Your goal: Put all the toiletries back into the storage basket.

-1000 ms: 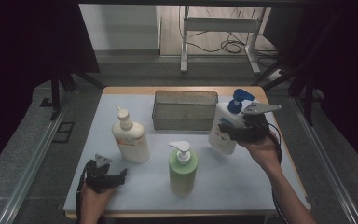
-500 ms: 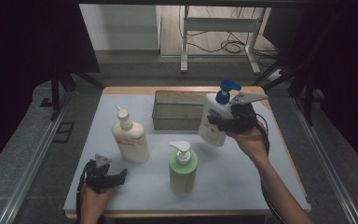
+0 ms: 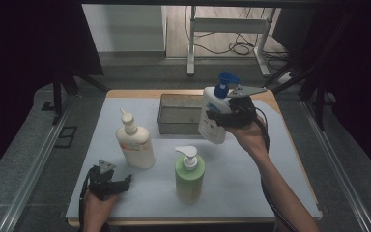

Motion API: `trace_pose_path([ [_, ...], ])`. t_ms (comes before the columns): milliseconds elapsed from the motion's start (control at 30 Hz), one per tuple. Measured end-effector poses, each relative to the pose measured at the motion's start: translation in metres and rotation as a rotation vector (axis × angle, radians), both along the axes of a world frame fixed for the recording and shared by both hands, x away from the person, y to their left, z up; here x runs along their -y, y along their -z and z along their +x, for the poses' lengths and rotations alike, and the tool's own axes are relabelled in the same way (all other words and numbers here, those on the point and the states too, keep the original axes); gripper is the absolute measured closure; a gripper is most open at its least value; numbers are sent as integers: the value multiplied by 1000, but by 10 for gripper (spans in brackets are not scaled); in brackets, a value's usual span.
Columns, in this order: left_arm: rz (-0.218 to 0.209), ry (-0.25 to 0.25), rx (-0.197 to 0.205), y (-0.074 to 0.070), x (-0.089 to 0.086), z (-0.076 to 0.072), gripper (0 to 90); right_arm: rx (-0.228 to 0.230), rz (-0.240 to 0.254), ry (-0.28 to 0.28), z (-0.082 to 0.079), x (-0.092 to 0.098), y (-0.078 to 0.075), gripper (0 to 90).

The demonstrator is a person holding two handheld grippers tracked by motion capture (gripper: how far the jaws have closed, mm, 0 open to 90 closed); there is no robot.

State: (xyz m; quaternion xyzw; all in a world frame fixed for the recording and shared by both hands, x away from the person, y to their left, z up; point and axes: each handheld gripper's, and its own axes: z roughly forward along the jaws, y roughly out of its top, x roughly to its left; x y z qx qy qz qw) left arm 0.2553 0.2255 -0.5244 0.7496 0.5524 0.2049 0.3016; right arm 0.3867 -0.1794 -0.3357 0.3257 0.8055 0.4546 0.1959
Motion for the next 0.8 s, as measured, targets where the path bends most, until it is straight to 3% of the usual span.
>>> trace_pose_path([
  [800,-3,-2,1,0,0,0,118,13,25,70,39,-31,-11,378],
])
